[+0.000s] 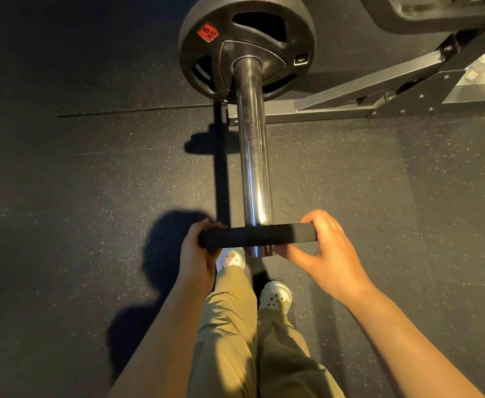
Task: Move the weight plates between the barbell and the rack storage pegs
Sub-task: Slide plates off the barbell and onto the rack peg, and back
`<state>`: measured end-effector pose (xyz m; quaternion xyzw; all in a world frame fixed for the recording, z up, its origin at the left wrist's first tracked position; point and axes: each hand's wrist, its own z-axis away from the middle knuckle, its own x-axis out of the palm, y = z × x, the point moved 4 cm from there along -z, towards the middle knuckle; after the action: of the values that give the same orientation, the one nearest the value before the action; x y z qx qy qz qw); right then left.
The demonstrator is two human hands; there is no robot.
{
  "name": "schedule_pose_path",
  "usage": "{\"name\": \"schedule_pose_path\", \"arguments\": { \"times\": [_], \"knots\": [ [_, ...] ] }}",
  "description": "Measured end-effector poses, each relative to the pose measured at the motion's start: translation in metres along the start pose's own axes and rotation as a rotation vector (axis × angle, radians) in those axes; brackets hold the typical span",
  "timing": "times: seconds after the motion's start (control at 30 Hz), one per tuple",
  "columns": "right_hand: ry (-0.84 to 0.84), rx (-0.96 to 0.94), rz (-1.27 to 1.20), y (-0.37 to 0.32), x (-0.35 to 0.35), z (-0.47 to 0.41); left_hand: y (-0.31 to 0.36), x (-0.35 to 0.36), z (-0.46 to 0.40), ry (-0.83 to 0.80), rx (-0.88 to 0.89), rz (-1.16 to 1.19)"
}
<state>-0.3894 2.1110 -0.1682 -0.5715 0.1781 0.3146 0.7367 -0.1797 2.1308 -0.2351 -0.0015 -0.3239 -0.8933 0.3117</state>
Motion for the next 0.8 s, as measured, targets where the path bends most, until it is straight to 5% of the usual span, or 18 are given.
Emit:
{"name": "schedule_pose_path", "arguments": {
  "times": [0.17, 0.3, 0.43, 0.57, 0.67, 0.8],
  "knots": [
    [-0.062, 0.025, -0.001, 0.003, 0.006, 0.03, -0.022, -0.012, 0.017, 0.105, -0.061, 0.144],
    [-0.115, 0.241, -0.094, 0.009, 0.022, 0.062, -0.071, -0.025, 0.041, 0.264, -0.326, 0.202],
    [-0.056, 0.513, -0.277, 0.029, 0.01, 0.099, -0.121, -0.037, 0.057, 0.352, -0.492, -0.03],
    [0.101, 0.674, -0.405, 0.039, -0.041, 0.126, -0.12, 0.001, 0.069, 0.202, -0.423, -0.309],
    [0.309, 0.711, -0.583, 0.034, -0.101, 0.144, -0.096, 0.073, 0.103, -0.063, -0.48, -0.352],
    [0.575, 0.676, -0.911, 0.013, -0.185, 0.167, -0.039, 0.18, 0.16, -0.448, -0.303, -0.438]
  ]
}}
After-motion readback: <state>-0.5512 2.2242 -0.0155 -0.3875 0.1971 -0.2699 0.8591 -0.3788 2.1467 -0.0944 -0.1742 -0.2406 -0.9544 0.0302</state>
